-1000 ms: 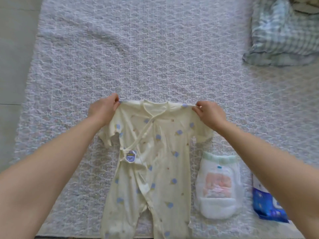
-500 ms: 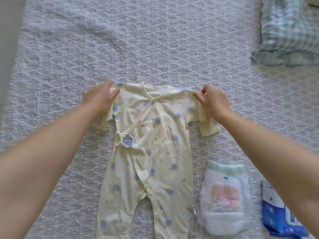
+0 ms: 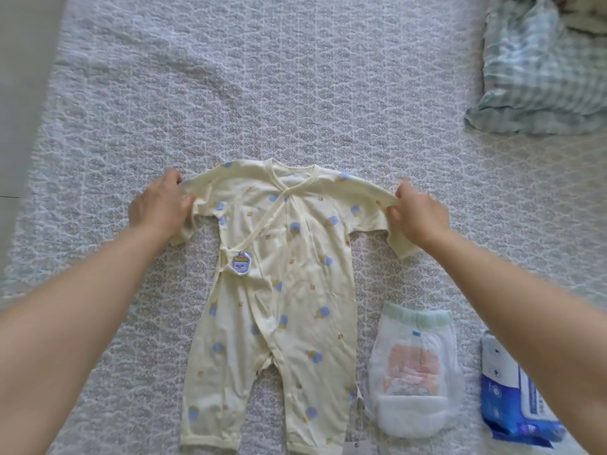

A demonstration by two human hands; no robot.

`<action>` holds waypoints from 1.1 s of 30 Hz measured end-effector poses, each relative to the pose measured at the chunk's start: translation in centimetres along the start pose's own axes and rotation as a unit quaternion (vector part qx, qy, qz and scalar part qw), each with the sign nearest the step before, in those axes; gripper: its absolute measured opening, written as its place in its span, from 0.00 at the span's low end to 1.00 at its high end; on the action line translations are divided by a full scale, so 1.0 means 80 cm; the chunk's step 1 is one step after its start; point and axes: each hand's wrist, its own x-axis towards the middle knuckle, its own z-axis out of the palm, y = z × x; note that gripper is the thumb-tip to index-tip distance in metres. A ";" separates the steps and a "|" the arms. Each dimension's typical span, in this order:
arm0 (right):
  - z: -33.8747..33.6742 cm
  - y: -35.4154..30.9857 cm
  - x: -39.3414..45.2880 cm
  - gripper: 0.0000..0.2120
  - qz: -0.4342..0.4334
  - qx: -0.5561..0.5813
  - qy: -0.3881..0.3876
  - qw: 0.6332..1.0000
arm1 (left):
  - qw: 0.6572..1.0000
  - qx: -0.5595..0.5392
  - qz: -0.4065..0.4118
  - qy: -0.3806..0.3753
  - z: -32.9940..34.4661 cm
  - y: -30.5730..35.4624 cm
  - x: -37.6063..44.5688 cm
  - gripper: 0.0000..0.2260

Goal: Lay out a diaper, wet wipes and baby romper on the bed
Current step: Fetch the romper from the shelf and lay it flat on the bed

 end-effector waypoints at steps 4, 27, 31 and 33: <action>-0.003 0.000 -0.022 0.13 0.021 -0.027 0.000 0.999 | 0.997 0.073 0.017 -0.023 0.005 -0.002 -0.019 0.27; -0.141 -0.071 -0.327 0.13 -0.241 -0.044 0.000 0.970 | 0.996 -0.075 -0.003 -0.054 -0.150 0.085 -0.390 0.24; -0.165 -0.091 -0.399 0.15 -0.325 -0.035 0.052 0.944 | 0.994 -0.105 0.028 0.011 -0.179 0.094 -0.489 0.22; -0.176 -0.106 -0.432 0.19 -0.362 -0.028 0.071 0.929 | 0.992 -0.113 0.033 0.050 -0.186 0.091 -0.528 0.21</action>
